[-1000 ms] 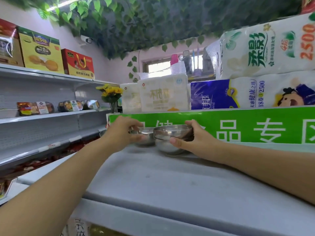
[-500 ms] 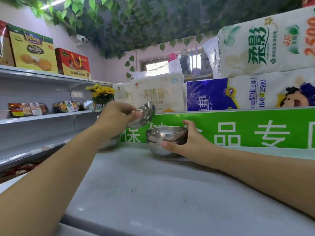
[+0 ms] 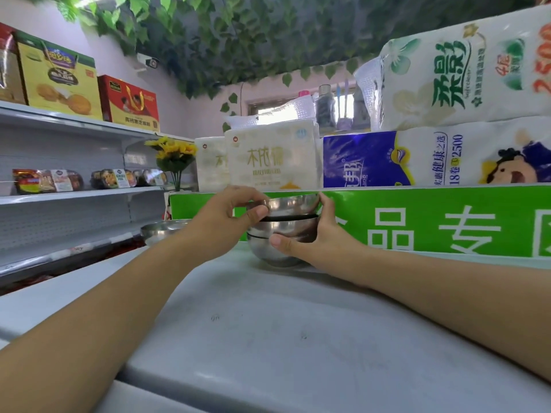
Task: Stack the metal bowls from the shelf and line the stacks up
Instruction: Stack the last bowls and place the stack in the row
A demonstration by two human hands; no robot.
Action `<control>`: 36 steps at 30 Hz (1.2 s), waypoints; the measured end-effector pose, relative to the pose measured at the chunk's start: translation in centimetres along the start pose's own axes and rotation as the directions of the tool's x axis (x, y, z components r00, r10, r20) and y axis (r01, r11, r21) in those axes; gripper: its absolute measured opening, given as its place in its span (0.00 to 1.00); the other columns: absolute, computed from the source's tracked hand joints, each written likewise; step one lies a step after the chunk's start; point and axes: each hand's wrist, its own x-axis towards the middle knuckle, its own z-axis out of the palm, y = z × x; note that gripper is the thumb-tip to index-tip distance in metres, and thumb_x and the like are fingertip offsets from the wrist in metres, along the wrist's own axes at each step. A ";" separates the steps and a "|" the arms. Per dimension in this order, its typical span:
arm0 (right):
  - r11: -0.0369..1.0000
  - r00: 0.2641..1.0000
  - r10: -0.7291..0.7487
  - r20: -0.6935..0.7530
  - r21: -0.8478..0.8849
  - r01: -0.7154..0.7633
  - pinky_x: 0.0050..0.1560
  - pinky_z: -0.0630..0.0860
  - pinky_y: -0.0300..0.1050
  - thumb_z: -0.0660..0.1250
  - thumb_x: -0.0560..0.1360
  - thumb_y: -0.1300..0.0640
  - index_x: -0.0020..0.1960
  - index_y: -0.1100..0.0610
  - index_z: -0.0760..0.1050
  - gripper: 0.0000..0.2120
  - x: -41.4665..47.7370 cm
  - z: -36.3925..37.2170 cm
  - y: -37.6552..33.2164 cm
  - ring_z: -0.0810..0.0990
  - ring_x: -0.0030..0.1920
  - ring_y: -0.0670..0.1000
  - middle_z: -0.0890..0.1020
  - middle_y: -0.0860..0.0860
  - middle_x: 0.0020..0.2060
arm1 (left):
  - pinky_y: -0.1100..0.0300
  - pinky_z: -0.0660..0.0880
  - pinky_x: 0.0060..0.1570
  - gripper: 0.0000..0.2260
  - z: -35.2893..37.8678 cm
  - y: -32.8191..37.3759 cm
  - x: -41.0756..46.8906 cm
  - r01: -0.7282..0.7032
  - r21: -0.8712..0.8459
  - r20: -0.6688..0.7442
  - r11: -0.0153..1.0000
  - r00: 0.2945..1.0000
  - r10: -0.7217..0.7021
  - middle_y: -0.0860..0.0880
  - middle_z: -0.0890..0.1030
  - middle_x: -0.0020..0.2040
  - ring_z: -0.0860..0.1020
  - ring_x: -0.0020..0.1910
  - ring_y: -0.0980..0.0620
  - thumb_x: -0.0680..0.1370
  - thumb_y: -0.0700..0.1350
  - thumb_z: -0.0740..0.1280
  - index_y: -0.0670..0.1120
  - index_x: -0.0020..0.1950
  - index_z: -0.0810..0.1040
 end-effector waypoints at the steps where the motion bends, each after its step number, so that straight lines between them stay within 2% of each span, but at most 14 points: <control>1: 1.000 1.000 -0.001 -0.001 -0.004 0.001 0.73 0.65 0.44 0.79 0.67 0.40 0.81 0.47 0.33 0.63 -0.1 0.0 -0.1 0.68 0.74 0.49 0.66 0.47 0.76 | 0.83 0.66 0.45 0.06 0.0 -0.1 -0.1 -0.002 -0.005 0.003 1.000 1.000 0.002 0.52 0.78 0.59 0.74 0.49 0.73 0.80 0.44 0.68 0.50 0.55 0.82; 4: 1.000 1.000 0.006 0.007 -0.025 -0.006 0.68 0.66 0.40 0.78 0.69 0.40 0.80 0.48 0.33 0.61 -0.3 -0.1 -0.2 0.69 0.71 0.47 0.67 0.48 0.76 | 0.83 0.66 0.45 0.06 -0.1 -0.2 -0.6 -0.017 -0.034 0.001 0.999 1.000 0.017 0.58 0.80 0.53 0.74 0.47 0.78 0.80 0.41 0.68 0.49 0.54 0.83; 7: 0.999 1.000 0.007 0.003 -0.042 -0.006 0.63 0.66 0.39 0.77 0.70 0.40 0.79 0.50 0.36 0.58 -0.4 -0.2 -0.5 0.71 0.65 0.46 0.71 0.48 0.72 | 0.80 0.69 0.49 0.07 -0.2 -0.3 -1.0 -0.007 -0.064 -0.036 0.998 0.999 0.004 0.61 0.81 0.51 0.75 0.47 0.77 0.81 0.41 0.67 0.49 0.53 0.84; 13: 0.999 1.000 0.004 0.001 -0.054 -0.004 0.67 0.66 0.41 0.76 0.70 0.40 0.79 0.53 0.35 0.58 -0.7 0.1 -0.7 0.70 0.69 0.50 0.69 0.50 0.74 | 0.77 0.72 0.52 0.07 0.0 0.0 -1.2 -0.010 -0.089 -0.090 0.996 0.996 0.002 0.59 0.82 0.51 0.78 0.48 0.73 0.80 0.38 0.67 0.48 0.52 0.84; 16: 0.998 1.000 0.012 0.007 -0.062 -0.011 0.70 0.66 0.45 0.75 0.71 0.40 0.79 0.55 0.34 0.58 -0.6 0.1 -0.7 0.70 0.72 0.52 0.69 0.51 0.75 | 0.69 0.74 0.57 0.07 -0.4 0.1 -1.2 0.003 -0.113 -0.094 0.994 0.996 -0.014 0.56 0.84 0.53 0.79 0.53 0.68 0.80 0.39 0.68 0.47 0.54 0.84; 18: 0.998 1.000 0.010 0.015 -0.070 -0.008 0.69 0.67 0.44 0.75 0.71 0.39 0.78 0.54 0.33 0.58 -0.5 0.1 -0.7 0.71 0.71 0.52 0.70 0.51 0.75 | 0.69 0.74 0.55 0.09 -1.3 -0.1 -1.2 0.048 -0.132 -0.129 0.990 0.990 -0.065 0.55 0.84 0.55 0.79 0.56 0.64 0.79 0.42 0.69 0.48 0.58 0.84; 20: 0.998 0.999 0.016 0.031 -0.066 -0.014 0.65 0.66 0.41 0.75 0.71 0.39 0.79 0.55 0.33 0.58 -0.6 0.0 -0.8 0.72 0.68 0.50 0.70 0.51 0.74 | 0.69 0.74 0.51 0.10 -2.9 -1.1 -1.0 0.124 -0.089 -0.233 0.988 0.962 -0.142 0.55 0.83 0.56 0.79 0.56 0.62 0.79 0.45 0.69 0.49 0.61 0.82; 22: 0.998 0.999 0.022 0.040 -0.051 -0.020 0.61 0.64 0.38 0.75 0.72 0.40 0.79 0.55 0.32 0.58 -0.7 -0.1 -1.0 0.70 0.63 0.47 0.70 0.50 0.73 | 0.59 0.77 0.55 0.11 -4.8 -3.2 -1.3 0.246 -0.032 -0.343 0.969 0.908 -0.242 0.51 0.82 0.56 0.79 0.56 0.54 0.79 0.47 0.70 0.47 0.61 0.81; 24: 0.999 0.999 0.024 0.041 -0.041 -0.023 0.61 0.64 0.38 0.75 0.72 0.41 0.79 0.55 0.32 0.59 -0.7 0.0 -1.1 0.69 0.61 0.46 0.70 0.50 0.73 | 0.51 0.76 0.57 0.13 -6.1 -5.3 -1.7 0.383 -0.029 -0.382 0.923 0.849 -0.364 0.46 0.82 0.58 0.79 0.56 0.48 0.78 0.47 0.71 0.44 0.61 0.80; 27: 0.999 0.999 0.026 0.044 -0.040 -0.024 0.63 0.65 0.40 0.75 0.72 0.40 0.79 0.54 0.31 0.59 -0.7 0.1 -1.0 0.70 0.62 0.48 0.71 0.50 0.73 | 0.54 0.72 0.55 0.16 -7.0 -7.4 -2.0 0.511 0.019 -0.356 0.859 0.807 -0.472 0.45 0.79 0.62 0.75 0.57 0.47 0.78 0.49 0.72 0.43 0.62 0.80; 30: 0.999 0.999 0.017 0.048 -0.041 -0.015 0.62 0.65 0.39 0.74 0.72 0.40 0.79 0.54 0.32 0.58 -0.7 0.1 -1.0 0.71 0.61 0.46 0.73 0.47 0.68 | 0.50 0.72 0.61 0.21 -7.2 -8.7 -1.8 0.593 0.083 -0.309 0.801 0.779 -0.545 0.44 0.75 0.68 0.73 0.64 0.42 0.76 0.56 0.73 0.49 0.65 0.78; 33: 0.999 0.997 0.008 0.071 -0.042 -0.005 0.61 0.66 0.38 0.75 0.72 0.40 0.80 0.54 0.35 0.57 -1.0 0.2 -1.3 0.73 0.60 0.45 0.74 0.44 0.63 | 0.49 0.74 0.60 0.23 -6.9 -9.2 -1.8 0.615 0.123 -0.249 0.779 0.778 -0.576 0.43 0.76 0.67 0.76 0.61 0.41 0.76 0.55 0.73 0.47 0.68 0.76; 36: 0.999 0.996 0.002 0.087 -0.045 0.002 0.60 0.66 0.37 0.75 0.71 0.40 0.80 0.53 0.37 0.56 -1.2 0.3 -1.4 0.74 0.60 0.46 0.74 0.44 0.62 | 0.48 0.74 0.62 0.20 -6.7 -9.4 -1.7 0.606 0.165 -0.259 0.779 0.788 -0.558 0.43 0.79 0.63 0.77 0.58 0.43 0.77 0.52 0.73 0.43 0.64 0.79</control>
